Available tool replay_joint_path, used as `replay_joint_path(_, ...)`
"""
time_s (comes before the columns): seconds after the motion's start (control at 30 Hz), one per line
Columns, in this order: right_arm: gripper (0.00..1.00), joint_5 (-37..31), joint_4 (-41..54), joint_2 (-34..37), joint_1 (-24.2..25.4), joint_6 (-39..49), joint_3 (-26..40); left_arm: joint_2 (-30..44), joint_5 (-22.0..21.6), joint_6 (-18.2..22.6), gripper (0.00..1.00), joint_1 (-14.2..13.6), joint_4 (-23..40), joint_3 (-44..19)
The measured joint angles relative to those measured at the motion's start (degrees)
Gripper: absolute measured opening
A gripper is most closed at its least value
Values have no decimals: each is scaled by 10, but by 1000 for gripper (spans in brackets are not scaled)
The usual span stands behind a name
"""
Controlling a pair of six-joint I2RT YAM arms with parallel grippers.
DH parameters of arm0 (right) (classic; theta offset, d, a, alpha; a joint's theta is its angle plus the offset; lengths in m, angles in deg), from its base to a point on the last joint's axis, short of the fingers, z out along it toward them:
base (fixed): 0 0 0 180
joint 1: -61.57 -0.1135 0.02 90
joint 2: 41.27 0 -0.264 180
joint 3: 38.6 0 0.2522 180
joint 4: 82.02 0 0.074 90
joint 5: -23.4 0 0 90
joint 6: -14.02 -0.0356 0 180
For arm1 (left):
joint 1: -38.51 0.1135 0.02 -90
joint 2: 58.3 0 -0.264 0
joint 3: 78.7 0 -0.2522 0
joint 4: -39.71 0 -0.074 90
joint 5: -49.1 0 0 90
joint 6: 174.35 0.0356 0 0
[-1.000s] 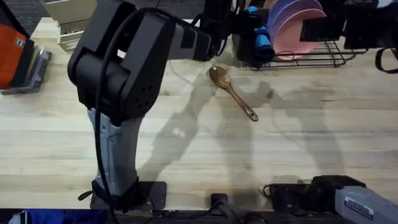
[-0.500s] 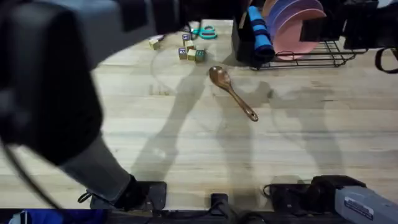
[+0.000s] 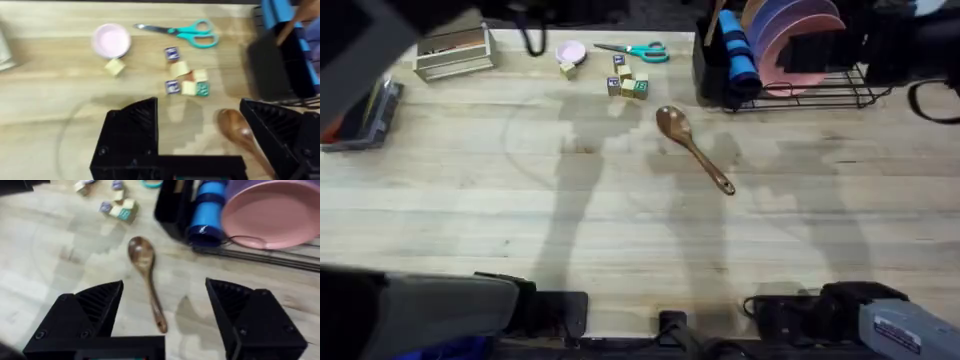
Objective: Pick up the spoon on the table one by one and put them onto the rack
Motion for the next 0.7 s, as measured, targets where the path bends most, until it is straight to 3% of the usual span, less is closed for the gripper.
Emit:
replay_joint_path(0.3, 996, 8, 44, 38, -67, 0, 1, -64, -45, 14, 995, 54, 60, 0)
replay_joint_path(0.7, 997, -43, 44, 173, -160, 0, 1, -71, -68, 16, 994, 65, 85, 0)
